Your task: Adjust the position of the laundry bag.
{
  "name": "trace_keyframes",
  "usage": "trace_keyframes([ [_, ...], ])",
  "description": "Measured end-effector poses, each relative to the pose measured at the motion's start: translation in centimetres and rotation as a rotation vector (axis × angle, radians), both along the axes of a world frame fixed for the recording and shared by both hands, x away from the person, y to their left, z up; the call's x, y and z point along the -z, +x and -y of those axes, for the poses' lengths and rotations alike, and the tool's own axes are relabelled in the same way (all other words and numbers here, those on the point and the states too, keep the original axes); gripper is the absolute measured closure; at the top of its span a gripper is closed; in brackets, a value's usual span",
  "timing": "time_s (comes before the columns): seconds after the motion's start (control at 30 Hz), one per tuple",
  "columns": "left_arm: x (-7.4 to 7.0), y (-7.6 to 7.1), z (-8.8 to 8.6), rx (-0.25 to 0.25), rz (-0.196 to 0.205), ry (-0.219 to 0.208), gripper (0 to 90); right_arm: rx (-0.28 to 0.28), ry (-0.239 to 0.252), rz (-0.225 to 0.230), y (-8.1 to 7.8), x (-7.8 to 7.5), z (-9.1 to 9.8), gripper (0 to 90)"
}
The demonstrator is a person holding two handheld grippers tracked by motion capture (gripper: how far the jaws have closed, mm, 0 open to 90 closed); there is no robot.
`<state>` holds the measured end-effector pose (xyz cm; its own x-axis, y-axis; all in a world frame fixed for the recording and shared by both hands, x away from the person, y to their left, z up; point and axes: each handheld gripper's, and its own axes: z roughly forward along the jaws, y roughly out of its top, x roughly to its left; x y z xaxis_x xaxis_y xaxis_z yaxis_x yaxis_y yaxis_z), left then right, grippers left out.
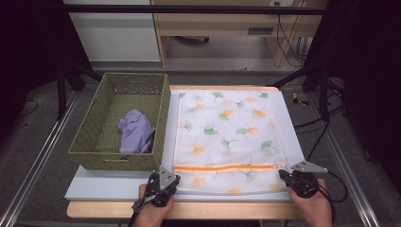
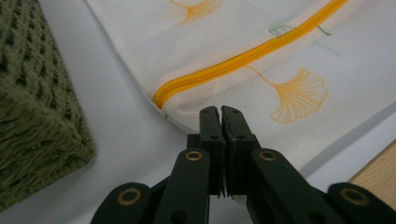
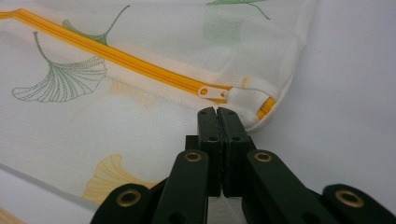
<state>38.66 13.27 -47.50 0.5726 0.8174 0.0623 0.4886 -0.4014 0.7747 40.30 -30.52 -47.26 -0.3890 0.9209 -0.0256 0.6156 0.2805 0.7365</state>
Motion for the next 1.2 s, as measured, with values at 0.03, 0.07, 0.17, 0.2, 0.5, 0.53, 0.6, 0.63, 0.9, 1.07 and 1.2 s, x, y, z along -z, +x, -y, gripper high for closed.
trace_keyframes([
  [0.03, 0.1, 0.0, 0.0, 0.002, -0.003, -0.001, 87.7, 0.000, 0.000, -0.002, 0.0, 0.0, -0.1, 89.5],
  [0.07, 0.1, 0.0, -0.1, 0.001, -0.004, 0.005, 87.7, -0.002, -0.007, 0.001, 0.0, 0.0, -0.1, 89.5],
  [0.17, -0.1, -0.1, -0.1, -0.001, 0.009, 0.008, 87.7, -0.005, -0.005, 0.001, 0.0, -0.1, -0.2, 89.5],
  [0.2, -0.2, -0.1, 0.0, -0.002, 0.014, 0.015, 87.7, -0.007, -0.007, 0.001, 0.0, -0.1, -0.3, 89.5],
  [0.5, -0.4, -0.2, -0.5, -0.012, -0.004, -0.006, 87.7, 0.003, 0.013, -0.003, -0.4, 0.0, 0.0, 89.5],
  [0.53, -0.3, -0.2, -0.4, -0.012, -0.007, 0.002, 87.6, 0.002, 0.015, -0.005, -0.4, 0.0, 0.0, 89.4],
  [0.6, -0.2, -0.2, -0.4, -0.013, -0.016, 0.004, 87.6, 0.001, 0.016, -0.013, -0.3, 0.0, 0.0, 89.4],
  [0.63, -0.2, -0.1, -0.4, -0.013, -0.015, 0.005, 87.6, 0.002, 0.017, -0.014, -0.3, 0.0, 0.0, 89.4],
  [0.9, -0.3, -0.3, -0.2, -0.021, 0.003, 0.007, 80.6, 0.009, 0.023, -0.016, -0.3, 0.1, 0.0, 88.1],
  [1.07, -1.4, -0.7, 0.5, -0.002, 0.083, -0.016, 56.6, 0.049, 0.071, 0.076, -0.8, -0.8, 0.6, 72.7],
  [1.2, -1.8, -0.9, 1.2, 0.029, 0.095, -0.035, 45.1, 0.093, 0.079, 0.137, -0.7, -1.4, 1.2, 69.3],
])
